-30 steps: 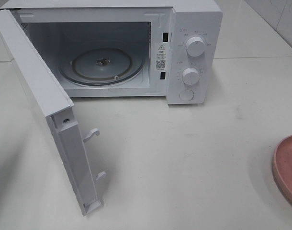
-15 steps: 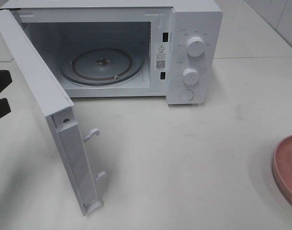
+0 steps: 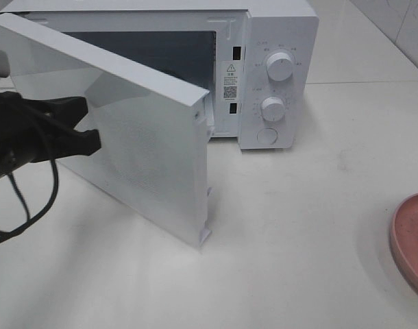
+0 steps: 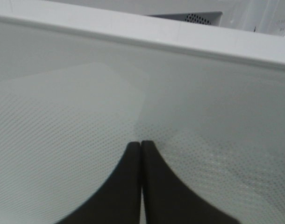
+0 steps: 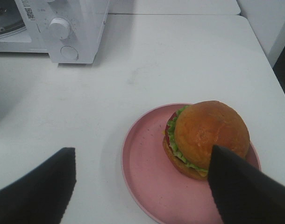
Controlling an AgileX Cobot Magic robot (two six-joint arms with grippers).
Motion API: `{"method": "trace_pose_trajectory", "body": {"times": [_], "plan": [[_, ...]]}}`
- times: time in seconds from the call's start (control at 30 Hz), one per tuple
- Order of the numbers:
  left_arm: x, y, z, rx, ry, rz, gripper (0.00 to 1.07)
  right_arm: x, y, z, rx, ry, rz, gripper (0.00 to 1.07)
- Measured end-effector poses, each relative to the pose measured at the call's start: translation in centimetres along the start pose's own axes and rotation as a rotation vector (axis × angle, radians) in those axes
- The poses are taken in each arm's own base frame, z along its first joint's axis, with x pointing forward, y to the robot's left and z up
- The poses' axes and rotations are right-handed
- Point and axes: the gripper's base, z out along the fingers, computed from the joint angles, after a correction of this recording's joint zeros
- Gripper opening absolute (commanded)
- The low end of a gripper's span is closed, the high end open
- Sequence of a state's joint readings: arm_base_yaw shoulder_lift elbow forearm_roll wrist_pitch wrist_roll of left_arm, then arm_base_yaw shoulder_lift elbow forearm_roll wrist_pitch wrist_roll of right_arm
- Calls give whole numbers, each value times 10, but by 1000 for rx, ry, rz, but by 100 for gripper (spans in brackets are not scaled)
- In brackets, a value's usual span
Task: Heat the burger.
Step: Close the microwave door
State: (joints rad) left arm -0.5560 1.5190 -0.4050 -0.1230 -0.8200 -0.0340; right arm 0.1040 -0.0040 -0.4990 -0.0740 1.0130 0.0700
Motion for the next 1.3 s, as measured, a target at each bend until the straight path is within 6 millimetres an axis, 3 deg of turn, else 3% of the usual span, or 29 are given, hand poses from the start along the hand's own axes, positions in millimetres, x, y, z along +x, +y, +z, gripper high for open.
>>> {"method": "trace_pose_trajectory", "body": {"times": [0.3,0.4,0.47,0.67,1.03,1.3], "plan": [[-11,-33,53,-52,-33,-18,0,0,0,0,0,0,0,76],[-11,-36,60,-60,-33,-18,0,0,0,0,0,0,0,76],[-12,-43,81,-93,-18,-30,0,0,0,0,0,0,0,76],[-17,-51,111,-116,1,-34,0,0,0,0,0,0,0,76],[-20,-70,149,-102,80,-8,0,0,0,0,0,0,0,76],[-20,-74,155,-75,120,-7,0,0,0,0,0,0,0,76]]}}
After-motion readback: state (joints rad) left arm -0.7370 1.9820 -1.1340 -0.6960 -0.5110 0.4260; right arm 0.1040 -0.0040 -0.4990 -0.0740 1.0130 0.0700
